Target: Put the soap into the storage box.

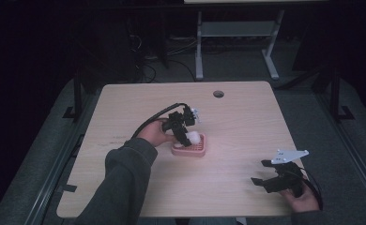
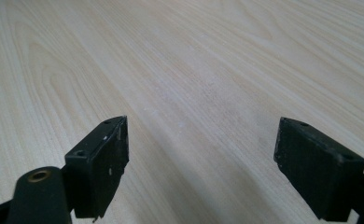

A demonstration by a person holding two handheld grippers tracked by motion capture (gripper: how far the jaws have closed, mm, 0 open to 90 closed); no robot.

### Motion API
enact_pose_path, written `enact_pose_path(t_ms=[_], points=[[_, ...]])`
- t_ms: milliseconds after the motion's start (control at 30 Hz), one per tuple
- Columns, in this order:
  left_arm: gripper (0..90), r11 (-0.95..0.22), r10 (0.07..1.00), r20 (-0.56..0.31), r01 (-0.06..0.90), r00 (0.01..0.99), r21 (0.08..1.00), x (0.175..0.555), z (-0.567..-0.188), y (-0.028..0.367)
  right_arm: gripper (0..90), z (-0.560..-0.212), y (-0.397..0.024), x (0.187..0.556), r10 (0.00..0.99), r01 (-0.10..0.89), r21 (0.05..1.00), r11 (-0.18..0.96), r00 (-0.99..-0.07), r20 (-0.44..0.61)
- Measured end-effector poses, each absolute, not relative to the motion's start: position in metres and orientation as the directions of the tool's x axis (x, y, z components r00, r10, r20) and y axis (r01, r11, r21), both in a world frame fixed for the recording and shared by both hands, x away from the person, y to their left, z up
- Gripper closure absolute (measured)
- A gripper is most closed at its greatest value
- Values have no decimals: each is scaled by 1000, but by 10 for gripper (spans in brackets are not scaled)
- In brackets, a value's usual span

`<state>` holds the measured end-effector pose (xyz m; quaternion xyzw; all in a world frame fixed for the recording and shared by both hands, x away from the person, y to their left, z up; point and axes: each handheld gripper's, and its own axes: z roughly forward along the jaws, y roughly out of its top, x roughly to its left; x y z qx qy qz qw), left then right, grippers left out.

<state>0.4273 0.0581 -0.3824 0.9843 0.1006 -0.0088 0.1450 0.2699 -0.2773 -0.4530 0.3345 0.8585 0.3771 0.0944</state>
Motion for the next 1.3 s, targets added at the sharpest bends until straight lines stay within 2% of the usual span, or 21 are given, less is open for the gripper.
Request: enact_pose_path(t_ms=[1300], points=[[499,-949,186,-57,195,981,247,444,-418,47,176,-453,-278,270,646,508,710,488,-757,98]])
